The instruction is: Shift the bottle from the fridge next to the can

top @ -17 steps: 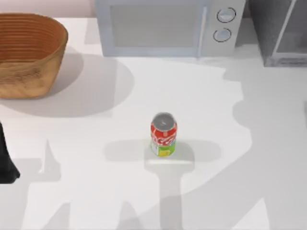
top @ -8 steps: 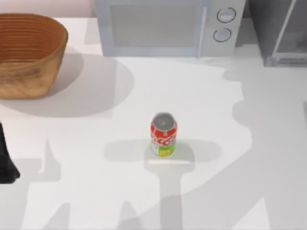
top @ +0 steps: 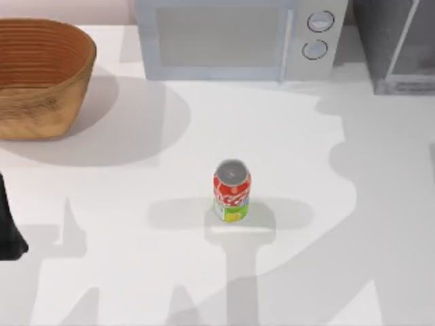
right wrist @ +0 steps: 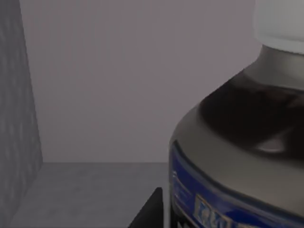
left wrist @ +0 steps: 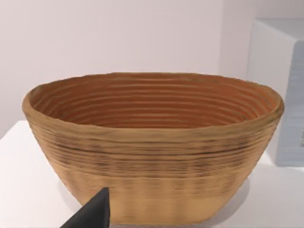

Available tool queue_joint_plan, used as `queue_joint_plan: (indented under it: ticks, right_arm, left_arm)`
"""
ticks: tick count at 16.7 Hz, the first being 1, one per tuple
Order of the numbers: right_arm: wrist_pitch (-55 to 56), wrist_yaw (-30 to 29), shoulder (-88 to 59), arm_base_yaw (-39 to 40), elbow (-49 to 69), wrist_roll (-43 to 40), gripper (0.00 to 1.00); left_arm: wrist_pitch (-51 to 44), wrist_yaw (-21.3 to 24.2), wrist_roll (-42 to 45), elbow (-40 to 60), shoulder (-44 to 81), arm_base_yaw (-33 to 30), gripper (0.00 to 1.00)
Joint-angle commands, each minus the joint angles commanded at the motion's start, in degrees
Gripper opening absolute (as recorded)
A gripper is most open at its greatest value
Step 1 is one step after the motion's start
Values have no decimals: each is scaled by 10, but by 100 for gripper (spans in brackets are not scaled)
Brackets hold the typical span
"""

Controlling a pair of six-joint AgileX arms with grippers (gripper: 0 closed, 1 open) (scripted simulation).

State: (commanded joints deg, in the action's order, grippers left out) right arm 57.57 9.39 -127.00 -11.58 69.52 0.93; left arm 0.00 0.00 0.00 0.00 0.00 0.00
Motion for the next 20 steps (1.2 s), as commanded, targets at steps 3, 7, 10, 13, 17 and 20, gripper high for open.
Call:
queue_joint_plan:
  ticks: [3,7,10,13,17,20]
  right_arm:
    - [-21,0,19,0,6,0,0]
    - [-81,1,56,0,20,1,0]
    - [-95,1,69,0,26,1,0]
    - [-93,1,68,0,23,2,0]
    - [-73,10,116,-11,-42,2,0]
    - [-46,25,182,-22,-148,3,0]
  left_arm:
    - [0,0,0,0,0,0,100]
    - [0,0,0,0,0,0,100]
    - [0,0,0,0,0,0,100]
    - [0,0,0,0,0,0,100]
    - [0,0,0,0,0,0,100]
    - [0,0,0,0,0,0,100]
